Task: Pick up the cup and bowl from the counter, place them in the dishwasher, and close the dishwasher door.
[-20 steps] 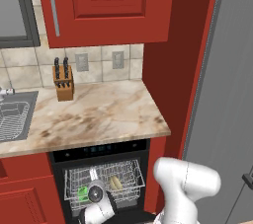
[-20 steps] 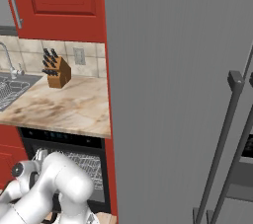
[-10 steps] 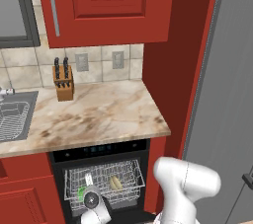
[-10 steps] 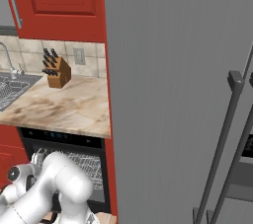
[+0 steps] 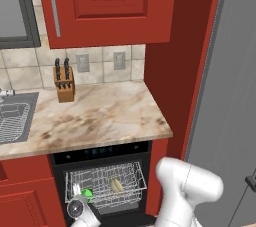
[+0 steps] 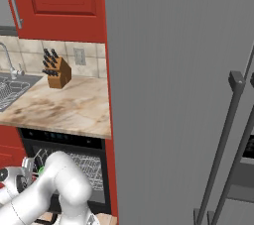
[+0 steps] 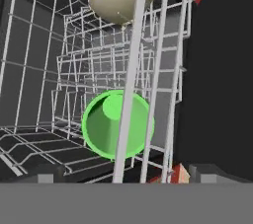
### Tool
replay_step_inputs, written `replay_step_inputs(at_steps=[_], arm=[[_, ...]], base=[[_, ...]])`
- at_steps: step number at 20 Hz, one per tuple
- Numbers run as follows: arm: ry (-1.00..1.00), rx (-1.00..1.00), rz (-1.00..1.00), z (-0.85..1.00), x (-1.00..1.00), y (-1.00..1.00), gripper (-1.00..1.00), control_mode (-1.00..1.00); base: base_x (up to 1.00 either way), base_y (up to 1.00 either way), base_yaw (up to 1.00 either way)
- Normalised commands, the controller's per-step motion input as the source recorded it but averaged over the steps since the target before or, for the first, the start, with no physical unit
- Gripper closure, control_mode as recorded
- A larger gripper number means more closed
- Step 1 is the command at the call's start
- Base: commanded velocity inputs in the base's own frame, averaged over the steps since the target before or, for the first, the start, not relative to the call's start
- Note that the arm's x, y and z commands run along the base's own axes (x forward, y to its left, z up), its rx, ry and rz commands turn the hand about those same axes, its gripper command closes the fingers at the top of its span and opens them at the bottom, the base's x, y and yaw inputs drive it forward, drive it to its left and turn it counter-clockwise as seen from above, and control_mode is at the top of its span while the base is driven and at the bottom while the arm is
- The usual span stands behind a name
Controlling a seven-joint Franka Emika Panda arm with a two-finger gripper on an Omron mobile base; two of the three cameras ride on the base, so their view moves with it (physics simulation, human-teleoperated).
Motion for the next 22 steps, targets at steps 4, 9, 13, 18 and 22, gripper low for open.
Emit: replay_step_inputs(at_steps=[4,9,13,18,22], arm=[[-0.06,-0.08,0.0,-0.42,-0.36,0.42,-1.0,-1.0],[-0.14,-0.11,0.0,-0.45,-0.55,0.31,-1.0,-1.0],[-0.22,-0.09,0.0,-0.53,-0.61,0.25,-1.0,-1.0],[-0.28,-0.03,0.0,-0.44,-0.65,0.23,-1.0,-1.0],[-0.31,0.0,0.0,-0.36,-0.71,0.34,-1.0,-1.0]], base=[[0.0,0.0,0.0],[0.0,0.0,0.0],[0.0,0.0,0.0],[0.0,0.0,0.0],[0.0,0.0,0.0]])
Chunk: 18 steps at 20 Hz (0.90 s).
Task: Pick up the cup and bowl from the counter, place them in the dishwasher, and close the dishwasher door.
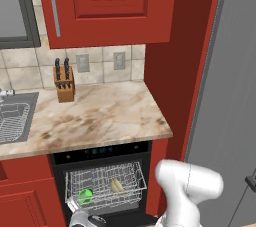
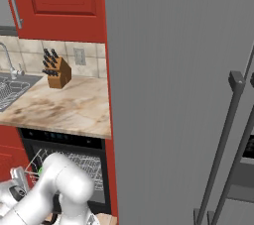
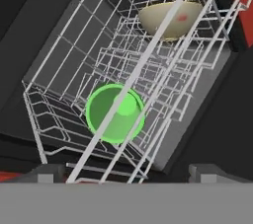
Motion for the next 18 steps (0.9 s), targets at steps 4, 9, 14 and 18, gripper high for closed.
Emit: replay_step_inputs(at_steps=[4,9,14,18], arm=[[-0.33,0.03,0.0,-0.17,-0.81,0.51,-1.0,-1.0],[-0.32,0.16,0.0,-0.02,-0.8,0.69,-1.0,-1.0],[-0.22,0.15,0.0,-0.04,-0.73,0.75,-1.0,-1.0],[-0.09,-0.01,0.0,-0.15,-0.54,0.85,-1.0,-1.0]], base=[[0.0,0.0,0.0],[0.0,0.0,0.0],[0.0,0.0,0.0],[0.0,0.0,0.0]])
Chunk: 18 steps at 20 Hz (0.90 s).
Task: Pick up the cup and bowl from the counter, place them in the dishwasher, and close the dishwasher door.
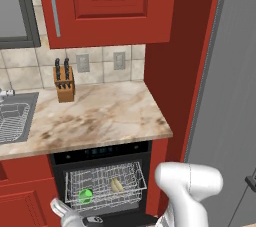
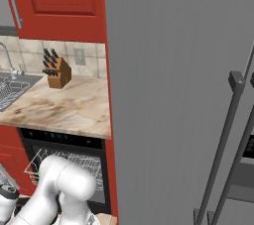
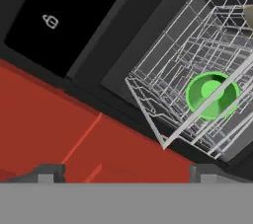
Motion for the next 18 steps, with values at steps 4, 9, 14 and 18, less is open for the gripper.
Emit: replay_step_inputs(at_steps=[4,9,14,18], arm=[[-0.11,-0.01,0.0,-0.35,-0.69,0.82,-1.0,-1.0],[-0.16,-0.01,0.0,-0.48,-0.9,0.72,-1.0,-1.0],[-0.22,0.0,0.0,-0.73,-0.98,0.48,-1.0,-1.0],[-0.05,-0.23,0.0,-0.41,-0.57,0.31,-1.0,-1.0]], base=[[0.0,0.0,0.0],[0.0,0.0,0.0],[0.0,0.0,0.0],[0.0,0.0,0.0]])
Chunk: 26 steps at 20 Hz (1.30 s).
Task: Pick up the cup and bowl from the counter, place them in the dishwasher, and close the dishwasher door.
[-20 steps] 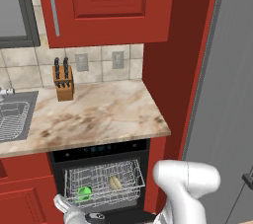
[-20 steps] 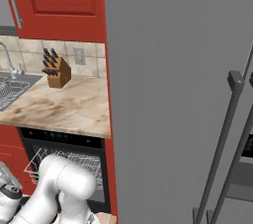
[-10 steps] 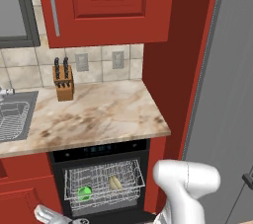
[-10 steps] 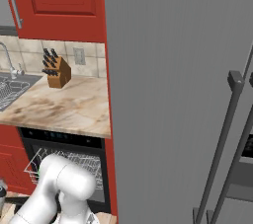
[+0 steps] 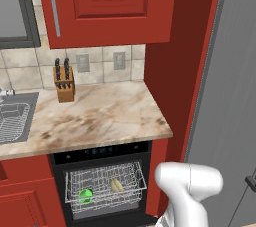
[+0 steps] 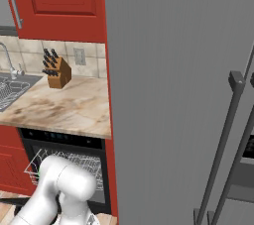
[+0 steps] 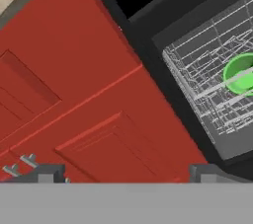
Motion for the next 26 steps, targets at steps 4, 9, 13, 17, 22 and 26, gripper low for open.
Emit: replay_step_inputs(at_steps=[4,9,13,17,22,26], arm=[[0.0,-0.57,0.02,-0.1,-0.28,0.2,-1.0,-1.0],[0.03,-0.66,0.01,-0.26,-0.07,0.12,-1.0,-1.0],[0.04,-0.66,0.04,-0.34,0.0,0.04,-1.0,-1.0],[0.0,-0.43,0.04,-0.27,0.0,0.01,-1.0,-1.0],[0.0,-0.42,0.06,-0.51,-0.04,0.31,-1.0,-1.0],[0.0,-0.45,0.1,-0.9,-0.33,0.42,-1.0,-1.0]], base=[[0.0,0.0,0.0],[0.0,0.0,0.0],[0.0,0.0,0.0],[0.0,0.0,0.0],[0.0,0.0,0.0],[0.0,0.0,0.0]])
